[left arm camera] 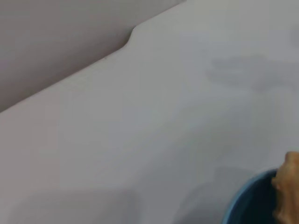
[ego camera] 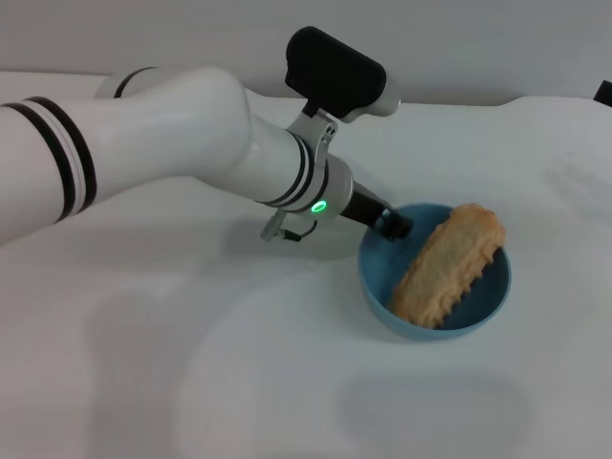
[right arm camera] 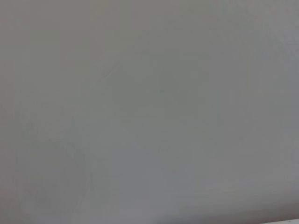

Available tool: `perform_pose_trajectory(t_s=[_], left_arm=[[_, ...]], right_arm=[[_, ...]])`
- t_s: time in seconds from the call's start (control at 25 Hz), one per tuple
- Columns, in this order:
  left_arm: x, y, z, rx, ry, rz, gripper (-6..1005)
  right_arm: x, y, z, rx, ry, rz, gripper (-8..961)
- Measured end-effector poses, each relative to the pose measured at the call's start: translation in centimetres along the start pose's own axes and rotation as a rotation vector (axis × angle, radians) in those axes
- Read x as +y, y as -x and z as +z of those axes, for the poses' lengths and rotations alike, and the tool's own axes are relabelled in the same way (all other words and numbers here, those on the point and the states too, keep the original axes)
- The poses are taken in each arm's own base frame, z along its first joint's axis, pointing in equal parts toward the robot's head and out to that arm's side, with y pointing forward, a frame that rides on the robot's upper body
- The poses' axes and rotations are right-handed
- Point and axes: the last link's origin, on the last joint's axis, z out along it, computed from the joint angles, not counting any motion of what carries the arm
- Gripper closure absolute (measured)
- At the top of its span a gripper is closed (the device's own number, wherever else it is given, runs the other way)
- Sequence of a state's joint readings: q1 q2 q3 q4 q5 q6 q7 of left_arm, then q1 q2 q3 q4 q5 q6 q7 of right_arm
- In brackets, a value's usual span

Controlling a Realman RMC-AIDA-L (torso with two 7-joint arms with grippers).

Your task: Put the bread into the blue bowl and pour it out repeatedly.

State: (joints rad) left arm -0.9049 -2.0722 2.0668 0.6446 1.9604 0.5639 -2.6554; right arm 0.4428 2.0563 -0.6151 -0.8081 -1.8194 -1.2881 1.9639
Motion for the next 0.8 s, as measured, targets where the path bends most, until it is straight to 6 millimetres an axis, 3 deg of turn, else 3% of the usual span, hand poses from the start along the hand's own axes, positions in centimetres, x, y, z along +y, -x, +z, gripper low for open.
perform_pose_trajectory(t_s=[0.36, 0.48, 0.64, 0.8], left_arm=[[-1.4, -2.1, -1.3, 0.101, -0.018, -0.061, 605], [-2.2, -3.0, -2.1, 0.148, -0.044, -0.057, 357], [-4.7, -4.0, -3.8, 0.317, -0.141, -0.114, 322], [-6.5, -2.9, -4.7, 0.532, -0.311, -0.134, 312]], right_arm=[[-1.2, -0.8, -0.1, -0.013, -0.065, -0.042, 451], [-1.4, -0.9, -0.3, -0.017, -0.080, -0.054, 451], [-2.3, -2.0, -0.4, -0.021, -0.126, -0.188, 451], [-3.3, -2.9, -0.1, -0.075, -0.189, -0.257, 451]])
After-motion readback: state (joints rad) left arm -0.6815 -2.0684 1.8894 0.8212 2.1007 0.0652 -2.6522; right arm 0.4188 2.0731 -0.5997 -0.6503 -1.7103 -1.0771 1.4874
